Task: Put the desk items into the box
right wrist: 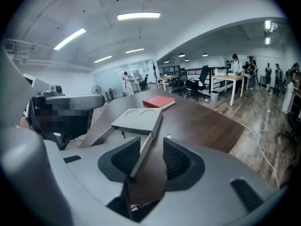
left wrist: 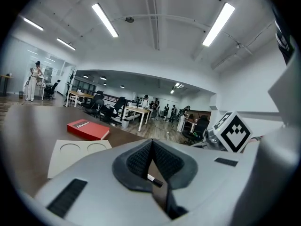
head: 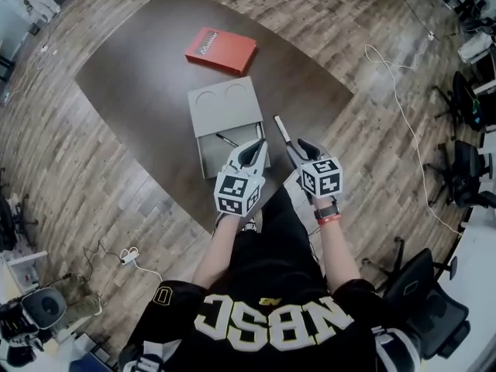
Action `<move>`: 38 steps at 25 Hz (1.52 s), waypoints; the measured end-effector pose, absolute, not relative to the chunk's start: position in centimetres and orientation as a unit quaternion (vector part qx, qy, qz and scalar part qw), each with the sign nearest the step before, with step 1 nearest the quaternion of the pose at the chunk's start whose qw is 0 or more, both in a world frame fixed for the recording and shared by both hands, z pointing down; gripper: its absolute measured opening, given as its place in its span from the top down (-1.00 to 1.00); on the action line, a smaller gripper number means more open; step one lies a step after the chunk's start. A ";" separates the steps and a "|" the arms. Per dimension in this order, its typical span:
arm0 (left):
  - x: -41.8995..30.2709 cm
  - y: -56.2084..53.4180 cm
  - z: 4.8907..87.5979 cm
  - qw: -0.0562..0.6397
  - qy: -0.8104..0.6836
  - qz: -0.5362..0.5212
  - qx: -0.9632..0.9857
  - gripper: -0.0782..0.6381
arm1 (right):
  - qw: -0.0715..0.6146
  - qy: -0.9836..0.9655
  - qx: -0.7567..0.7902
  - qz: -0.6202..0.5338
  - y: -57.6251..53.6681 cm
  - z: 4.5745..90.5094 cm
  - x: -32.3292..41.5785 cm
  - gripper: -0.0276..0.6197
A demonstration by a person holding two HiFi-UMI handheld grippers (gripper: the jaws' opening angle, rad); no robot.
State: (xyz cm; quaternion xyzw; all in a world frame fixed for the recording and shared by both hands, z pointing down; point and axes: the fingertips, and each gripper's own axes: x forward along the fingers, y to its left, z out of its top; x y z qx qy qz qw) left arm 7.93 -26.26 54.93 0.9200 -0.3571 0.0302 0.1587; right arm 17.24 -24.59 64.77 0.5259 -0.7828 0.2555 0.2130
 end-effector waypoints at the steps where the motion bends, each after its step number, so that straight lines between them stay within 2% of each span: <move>1: 7.9 -26.6 55.2 0.160 -0.358 0.033 0.919 0.76 | 0.220 -0.782 0.523 0.259 -24.9 65.4 17.3 0.40; 5: 7.5 -27.8 56.1 0.169 -0.367 0.039 0.914 0.76 | 0.253 -0.777 0.511 0.266 -26.4 67.7 17.5 0.30; 16: 6.5 -30.3 58.3 0.187 -0.392 0.059 0.899 0.76 | 0.325 -0.768 0.475 0.280 -30.1 74.3 17.2 0.31; 27: 6.0 -29.6 59.6 0.200 -0.394 0.072 0.894 0.76 | 0.358 -0.745 0.478 0.297 -31.1 78.1 17.5 0.48; 34: 6.7 -29.0 59.7 0.201 -0.388 0.074 0.896 0.76 | 0.344 -0.739 0.499 0.296 -31.9 77.7 18.2 0.68; 38: 6.3 -28.7 59.6 0.201 -0.389 0.076 0.896 0.76 | 0.341 -0.744 0.483 0.310 -31.4 78.1 17.9 0.68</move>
